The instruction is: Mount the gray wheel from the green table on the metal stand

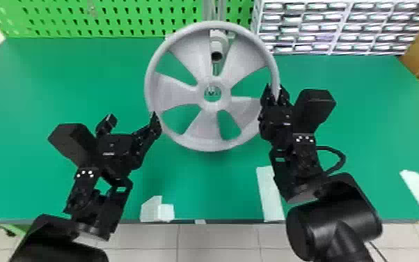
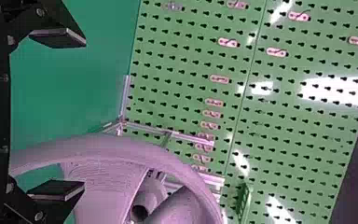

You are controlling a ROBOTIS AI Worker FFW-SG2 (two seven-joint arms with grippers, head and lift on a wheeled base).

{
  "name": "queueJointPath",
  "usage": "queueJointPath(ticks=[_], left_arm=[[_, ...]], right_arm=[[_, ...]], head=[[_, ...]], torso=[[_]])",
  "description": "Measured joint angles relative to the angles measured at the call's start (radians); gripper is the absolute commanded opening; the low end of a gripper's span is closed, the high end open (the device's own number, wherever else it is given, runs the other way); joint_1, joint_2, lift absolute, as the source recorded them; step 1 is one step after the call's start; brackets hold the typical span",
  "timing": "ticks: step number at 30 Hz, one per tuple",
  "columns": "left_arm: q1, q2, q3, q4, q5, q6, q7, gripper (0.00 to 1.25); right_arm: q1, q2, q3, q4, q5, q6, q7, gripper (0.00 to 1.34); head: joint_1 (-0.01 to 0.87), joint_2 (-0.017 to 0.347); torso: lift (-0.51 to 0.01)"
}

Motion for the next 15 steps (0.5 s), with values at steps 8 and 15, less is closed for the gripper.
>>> queueJointPath(ticks=[8,15], left_arm=[[-0.039,0.014,-0.029,0.032,0.028,0.012,-0.013,1.05],[-0.081,0.016,-0.053,0.087,0.079,0.012,-0.027,1.05]], right_arm=[[-0.009,0.001,0.007,0.007,0.002,-0.026,-0.028,0.21],[-0.011,0.002,0.012,0.009,0.007,-0.047,-0.052,0.21]], head=[[0.868,0.052],[0.868,0.052]], torso=[[-0.093],[-0.093]])
